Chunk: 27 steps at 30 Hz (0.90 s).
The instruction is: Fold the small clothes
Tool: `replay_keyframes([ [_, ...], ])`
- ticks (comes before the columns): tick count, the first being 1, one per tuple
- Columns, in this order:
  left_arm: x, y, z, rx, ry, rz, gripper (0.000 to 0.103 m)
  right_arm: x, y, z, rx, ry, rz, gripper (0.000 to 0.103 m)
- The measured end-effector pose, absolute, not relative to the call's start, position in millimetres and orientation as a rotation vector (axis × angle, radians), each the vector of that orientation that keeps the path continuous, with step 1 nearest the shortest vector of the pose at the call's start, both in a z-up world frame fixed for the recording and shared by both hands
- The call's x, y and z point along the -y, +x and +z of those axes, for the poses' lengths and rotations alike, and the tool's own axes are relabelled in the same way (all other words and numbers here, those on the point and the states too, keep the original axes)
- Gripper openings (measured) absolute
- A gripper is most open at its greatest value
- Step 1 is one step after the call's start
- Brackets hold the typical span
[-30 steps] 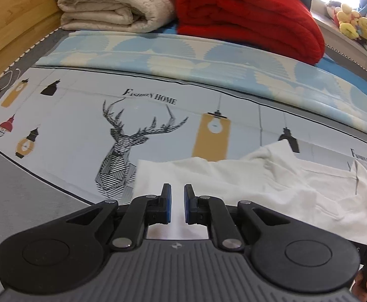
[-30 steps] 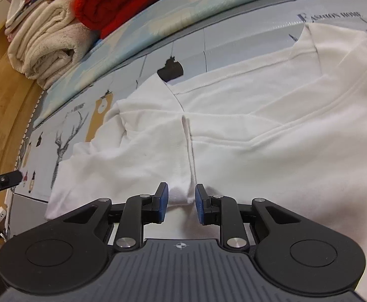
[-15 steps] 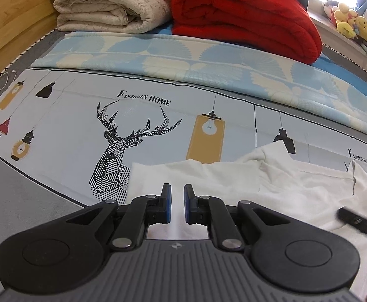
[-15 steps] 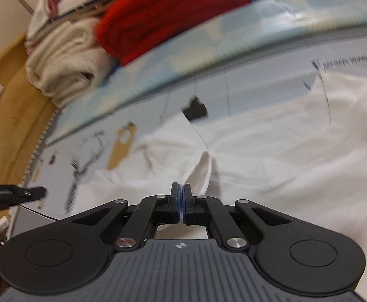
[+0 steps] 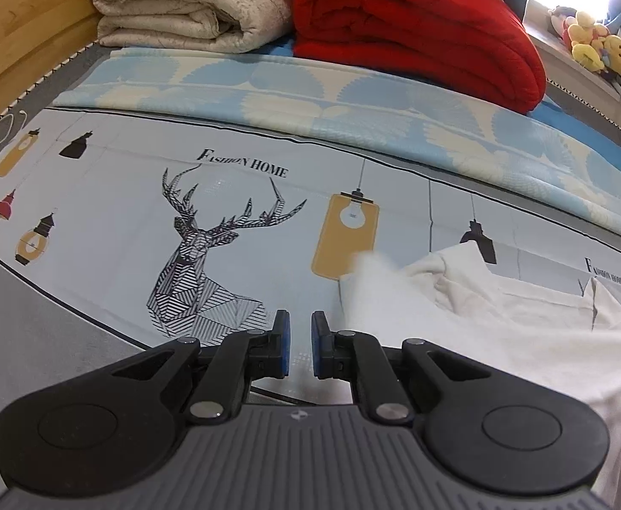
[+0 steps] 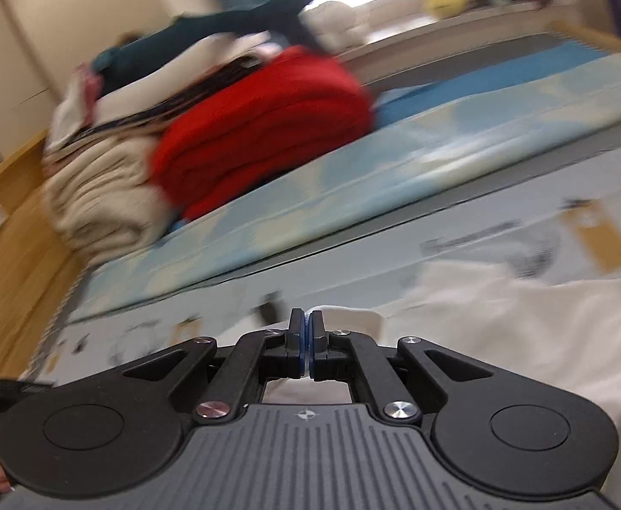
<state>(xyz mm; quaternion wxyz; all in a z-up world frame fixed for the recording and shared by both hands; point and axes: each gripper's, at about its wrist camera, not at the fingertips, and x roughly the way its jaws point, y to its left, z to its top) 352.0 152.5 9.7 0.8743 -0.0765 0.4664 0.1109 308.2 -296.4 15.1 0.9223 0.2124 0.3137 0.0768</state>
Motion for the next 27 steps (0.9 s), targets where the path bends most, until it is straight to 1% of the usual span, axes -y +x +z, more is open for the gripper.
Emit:
replay_keyframes([
  [5,-151.8,356.4,10.7,-0.973,-0.178,0.227,0.011,343.2,302.3,-9.2,-0.734,0.336,-0.068,0.001],
  [8,-158.8,358.8,10.1,-0.971,-0.192,0.252,0.011,361.2,302.1,-32.7,-0.826,0.349,-0.12,0.001],
  [10,-162.5,361.0,5.9,-0.986,-0.204,0.263,0.011,367.0,301.4,-38.7,-0.843,0.363,-0.134,0.001],
  [13,-165.3,363.6,0.4,-1.002,-0.22,0.262,0.011,369.4,302.3,-34.8,-0.831,0.358,-0.169,0.004],
  [18,-165.6,369.6,-7.5,-1.01,-0.249,0.244,0.011,378.6,297.4,-24.8,-0.756,0.387,-0.245,0.004],
  [21,-164.9,376.3,-16.9,-1.033,-0.29,0.207,0.011,383.4,303.9,-29.2,-0.779,0.435,-0.19,0.005],
  [22,-165.2,378.5,-21.0,-1.044,-0.305,0.201,0.011,383.2,307.4,-33.7,-0.799,0.452,-0.165,0.006],
  [23,-166.3,381.3,-25.4,-1.052,-0.323,0.197,0.011,382.1,311.3,-39.6,-0.823,0.462,-0.144,0.01],
  [24,-167.7,384.5,-29.2,-1.054,-0.34,0.193,0.011,380.4,313.8,-44.2,-0.842,0.468,-0.13,0.017],
  [26,-170.7,390.5,-36.4,-1.054,-0.365,0.19,0.011,378.4,315.5,-51.8,-0.86,0.47,-0.131,0.026],
  [27,-172.3,394.0,-40.9,-1.056,-0.382,0.186,0.014,376.7,318.2,-55.8,-0.876,0.464,-0.142,0.027],
])
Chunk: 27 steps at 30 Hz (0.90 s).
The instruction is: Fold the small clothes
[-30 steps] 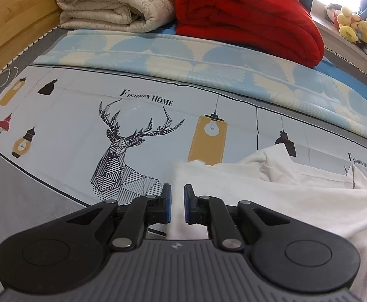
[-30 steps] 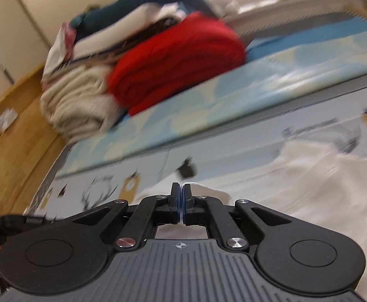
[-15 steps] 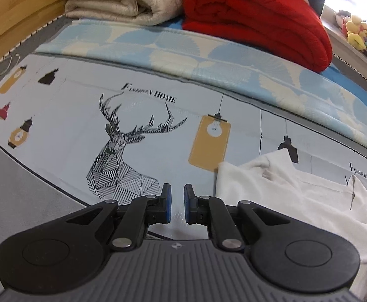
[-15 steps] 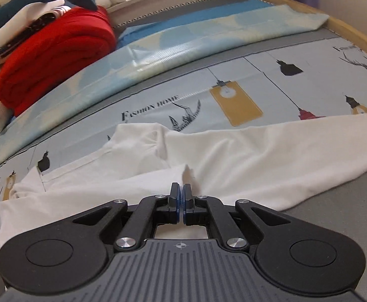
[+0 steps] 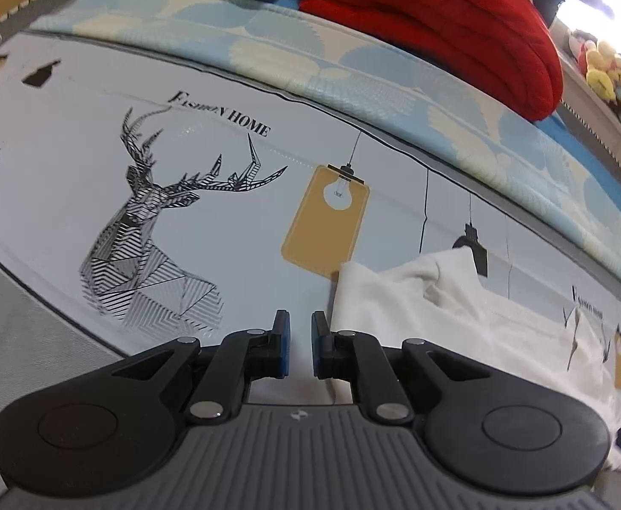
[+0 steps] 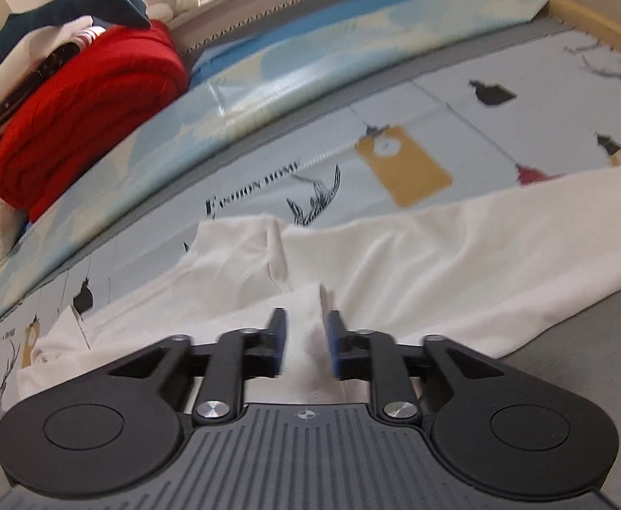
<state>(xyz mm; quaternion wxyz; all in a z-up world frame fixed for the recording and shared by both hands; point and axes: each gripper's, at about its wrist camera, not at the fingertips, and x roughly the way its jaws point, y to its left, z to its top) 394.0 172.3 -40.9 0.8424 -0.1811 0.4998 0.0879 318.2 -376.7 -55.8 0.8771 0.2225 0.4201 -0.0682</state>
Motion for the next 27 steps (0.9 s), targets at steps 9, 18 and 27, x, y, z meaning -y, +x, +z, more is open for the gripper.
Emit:
replay_keyframes([
  [9,-169.3,421.9,-84.1,-1.078,-0.503,0.089,0.03,370.4,337.6,-77.0,-0.931,0.437,-0.173,0.029],
  [18,-162.4,433.7,-101.1,-1.085,-0.514,0.069,0.03,354.2,348.5,-82.0,-0.96,0.372,-0.166,0.029],
  [27,-153.0,433.1,-103.7,-1.066,-0.387,0.041,0.03,340.2,356.4,-83.7,-0.966,0.334,-0.171,0.029],
])
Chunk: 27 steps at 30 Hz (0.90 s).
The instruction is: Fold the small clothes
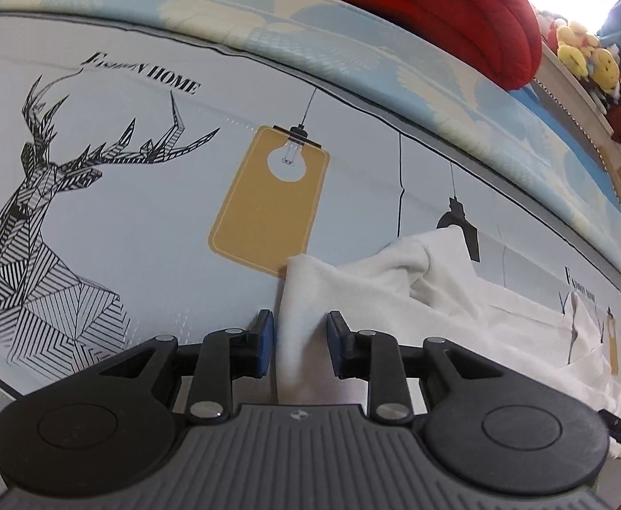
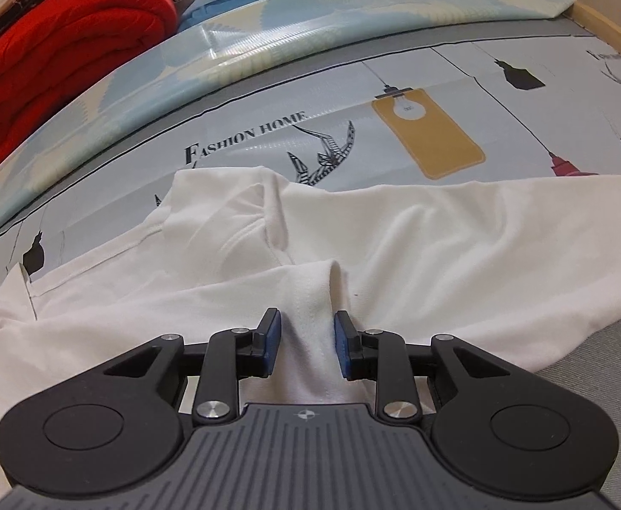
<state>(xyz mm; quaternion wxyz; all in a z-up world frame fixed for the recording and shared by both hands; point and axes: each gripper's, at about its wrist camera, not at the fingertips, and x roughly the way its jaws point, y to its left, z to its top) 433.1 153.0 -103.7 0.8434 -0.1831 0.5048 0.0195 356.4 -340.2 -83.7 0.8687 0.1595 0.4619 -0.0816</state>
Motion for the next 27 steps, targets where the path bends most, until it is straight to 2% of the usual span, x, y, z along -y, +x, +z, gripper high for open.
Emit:
replay_keyframes([
  [2,-150.8,433.3,-103.1,-1.06,-0.373,0.036,0.026,336.7,357.9,-83.7,-0.967,0.33,-0.17,0.029],
  [3,-149.3,432.9,-101.7,-1.051,-0.358,0.034,0.011,334.8,358.6,-83.4,-0.968,0.328,-0.168,0.029],
  [4,-147.7,432.2,-98.7,-1.037,-0.332,0.035,0.004,333.3,359.3,-83.0,-0.968,0.325,-0.165,0.029],
  [7,-144.6,430.9,-84.5,-0.983,-0.263,0.017,0.003,328.6,360.8,-80.3,-0.968,0.308,-0.147,0.027],
  [9,-146.6,430.1,-73.8,-0.95,-0.241,0.008,0.003,324.1,361.4,-75.5,-0.954,0.282,-0.112,0.003],
  [12,-151.9,429.6,-77.0,-0.962,-0.195,0.035,0.003,320.6,360.7,-65.2,-0.898,0.259,-0.101,0.003],
  [16,-158.0,426.1,-88.8,-1.027,-0.164,0.081,0.004,329.4,363.5,-71.5,-0.923,0.235,-0.188,0.003],
  [19,-165.3,422.6,-69.9,-0.993,-0.183,0.097,0.006,336.9,362.7,-74.9,-0.94,0.227,-0.25,0.003],
  [23,-149.0,414.4,-43.2,-0.976,-0.183,-0.055,0.009,339.1,355.9,-58.6,-0.864,0.224,-0.221,0.004],
  [27,-117.2,404.9,-55.8,-1.107,-0.07,-0.256,0.011,339.8,355.0,-54.4,-0.858,0.295,-0.1,0.009],
])
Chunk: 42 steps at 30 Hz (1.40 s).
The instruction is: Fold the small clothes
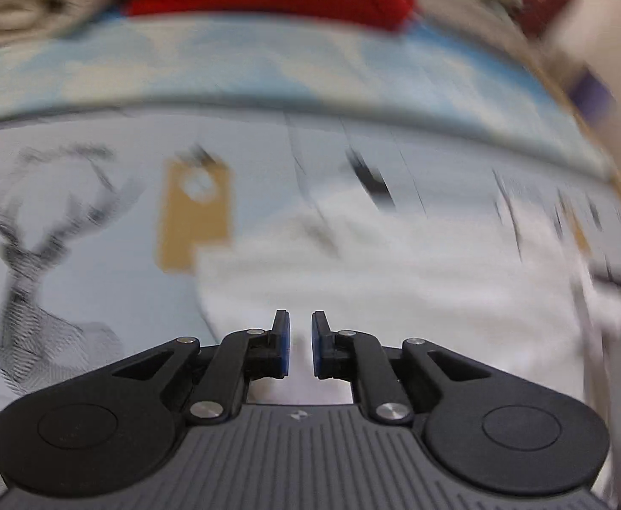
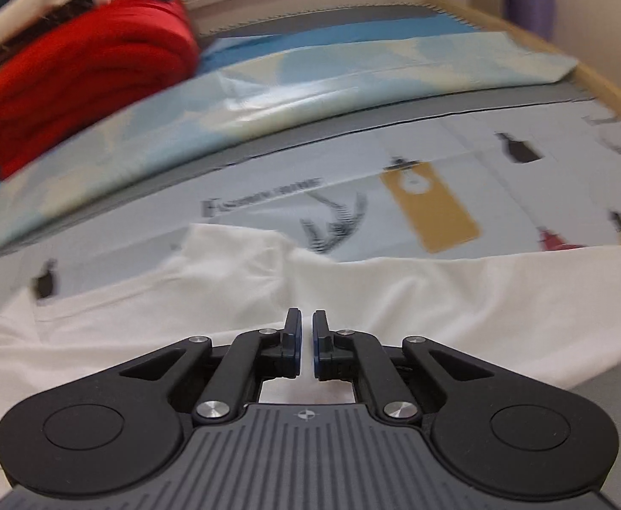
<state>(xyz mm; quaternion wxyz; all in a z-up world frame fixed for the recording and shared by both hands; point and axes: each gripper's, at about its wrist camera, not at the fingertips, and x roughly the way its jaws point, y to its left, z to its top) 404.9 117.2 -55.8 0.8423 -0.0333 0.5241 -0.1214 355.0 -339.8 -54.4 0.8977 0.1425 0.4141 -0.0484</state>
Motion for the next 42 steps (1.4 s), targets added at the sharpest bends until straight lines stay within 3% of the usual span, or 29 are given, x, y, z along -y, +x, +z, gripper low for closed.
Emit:
replay_keyframes([
  [4,-113.5,394.7,-98.9,-1.27,0.104,-0.224,0.009,335.1,358.5,-74.1,-0.973,0.326,-0.015,0.021],
  [7,-120.7,397.2,-86.2,-1.28,0.077,-0.163,0.009,333.5,357.2,-90.6,-1.07,0.237,-0.085,0.02],
  [14,-129.8,389.9,-64.4,-1.239,-0.005,-0.197,0.009,340.0,350.8,-85.4,-1.04,0.26,-0.067,0.021],
  [16,-122.4,382.1,-88.1,-1.319,0.082,-0.197,0.017,342.3,349.8,-91.7,-1.082,0.234,-0.097,0.021],
  [17,-120.9,378.3,-91.9,-1.305,0.112,-0.199,0.03,344.2,349.9,-92.6,-1.091,0.232,-0.1,0.02],
  [24,-121.5,368.0,-39.5,-1.182,0.034,-0.039,0.029,375.1,335.3,-54.1,-0.918,0.372,-0.148,0.02],
  [32,-63.1,313.9,43.9,-0.961,0.005,-0.057,0.031,413.9,300.4,-22.7,-0.779,0.444,-0.169,0.02],
  [36,-41.0,287.1,41.3,-0.918,-0.037,-0.077,0.039,426.4,277.6,-16.1,-0.748,0.436,-0.209,0.02],
  [39,-23.9,285.3,15.6,-1.002,0.037,-0.036,0.039,437.6,259.3,-16.7,-0.734,0.415,-0.267,0.02],
  [42,-15.9,294.6,10.8,-0.96,0.109,-0.026,0.039,452.7,245.0,-20.5,-0.729,0.396,-0.307,0.02],
])
